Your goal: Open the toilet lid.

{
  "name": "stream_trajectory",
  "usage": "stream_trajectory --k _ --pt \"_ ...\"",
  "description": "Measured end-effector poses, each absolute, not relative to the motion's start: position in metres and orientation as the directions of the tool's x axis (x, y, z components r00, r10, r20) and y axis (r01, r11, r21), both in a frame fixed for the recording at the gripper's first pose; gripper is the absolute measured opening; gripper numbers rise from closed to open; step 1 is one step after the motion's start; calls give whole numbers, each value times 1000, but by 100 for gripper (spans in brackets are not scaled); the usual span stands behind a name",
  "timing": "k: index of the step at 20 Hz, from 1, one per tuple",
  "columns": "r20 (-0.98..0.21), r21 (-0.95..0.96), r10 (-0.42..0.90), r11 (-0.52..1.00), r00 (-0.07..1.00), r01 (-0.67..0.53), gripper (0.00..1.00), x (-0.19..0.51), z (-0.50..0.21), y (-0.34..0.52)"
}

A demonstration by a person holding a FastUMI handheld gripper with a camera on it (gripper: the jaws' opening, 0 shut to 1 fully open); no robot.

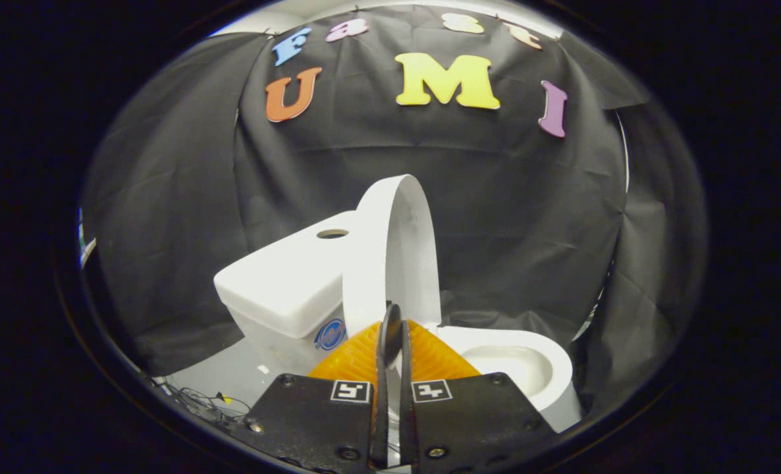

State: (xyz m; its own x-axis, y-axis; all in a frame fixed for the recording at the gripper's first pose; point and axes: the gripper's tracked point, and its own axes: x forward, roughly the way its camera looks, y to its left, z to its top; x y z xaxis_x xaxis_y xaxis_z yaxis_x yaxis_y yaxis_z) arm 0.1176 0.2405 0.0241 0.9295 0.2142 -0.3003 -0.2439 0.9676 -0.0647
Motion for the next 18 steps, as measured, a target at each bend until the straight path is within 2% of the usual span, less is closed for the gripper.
stream_trajectory --k 8,10,12,15,16,18 --pt "-315 -142 218 951 924 -273 10 118 21 253" --pt "-329 -176 223 940 918 -292 13 118 21 249" --pt "-357 -141 277 928 892 -344 21 112 19 249" --pt "-291 -98 281 942 915 -320 64 104 44 224" --pt "-259 -85 294 942 920 -324 68 98 55 219" --pt "-186 -73 289 949 939 -307 87 83 78 203"
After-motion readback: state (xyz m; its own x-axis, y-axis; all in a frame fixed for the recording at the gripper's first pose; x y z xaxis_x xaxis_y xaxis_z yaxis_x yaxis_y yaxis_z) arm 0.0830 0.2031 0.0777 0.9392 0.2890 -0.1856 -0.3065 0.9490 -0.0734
